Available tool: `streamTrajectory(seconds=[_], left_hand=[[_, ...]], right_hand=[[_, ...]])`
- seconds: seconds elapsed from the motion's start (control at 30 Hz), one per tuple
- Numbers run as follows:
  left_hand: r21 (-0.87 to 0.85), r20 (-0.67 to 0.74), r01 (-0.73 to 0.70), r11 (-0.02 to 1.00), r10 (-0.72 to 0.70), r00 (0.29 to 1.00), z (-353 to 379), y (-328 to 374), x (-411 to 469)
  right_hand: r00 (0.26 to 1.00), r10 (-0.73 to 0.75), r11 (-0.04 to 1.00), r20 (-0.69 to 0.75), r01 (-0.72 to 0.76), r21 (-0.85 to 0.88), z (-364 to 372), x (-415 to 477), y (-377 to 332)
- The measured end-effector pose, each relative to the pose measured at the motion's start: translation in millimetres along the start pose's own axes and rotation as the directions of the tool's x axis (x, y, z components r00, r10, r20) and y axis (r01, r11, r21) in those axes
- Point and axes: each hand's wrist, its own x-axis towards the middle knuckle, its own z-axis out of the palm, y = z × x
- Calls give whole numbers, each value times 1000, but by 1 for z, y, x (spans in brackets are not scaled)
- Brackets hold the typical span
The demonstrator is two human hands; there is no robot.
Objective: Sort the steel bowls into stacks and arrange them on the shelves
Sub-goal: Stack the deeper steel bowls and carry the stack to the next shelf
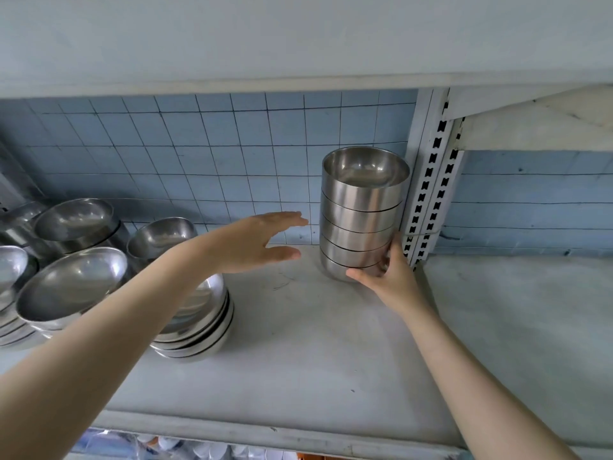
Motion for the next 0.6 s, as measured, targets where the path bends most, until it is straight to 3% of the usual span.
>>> streamTrajectory(seconds=[0.13, 0.23, 0.33, 0.4, 0.47, 0.53, 0.6], left_hand=[[18, -96, 55, 998, -53, 994, -1, -7, -16], [41, -306, 60, 997, -44, 951, 9, -17, -49], [-42, -570, 46, 998, -61, 820, 35, -23, -95], [-82, -688, 54, 995, -95, 720, 60, -25, -124], [-179, -701, 32, 983, -151, 697, 88, -26, -148], [-332, -649, 2, 943, -230, 725, 114, -20, -165], [-415, -649, -26, 909, -276, 709, 133, -16, -176]], right_hand=[[1000, -2, 1000, 14, 1, 10, -2, -7, -7], [996, 7, 999, -92, -4, 32, 9, -31, -5], [945, -82, 996, -317, 70, -49, 36, -71, -9], [921, -194, 981, -337, 187, -53, 61, -94, -18], [966, -204, 978, -156, 208, 10, 88, -102, -35], [992, -82, 989, 96, 70, 128, 112, -101, -57], [966, 11, 982, 257, -59, 180, 134, -96, -75]])
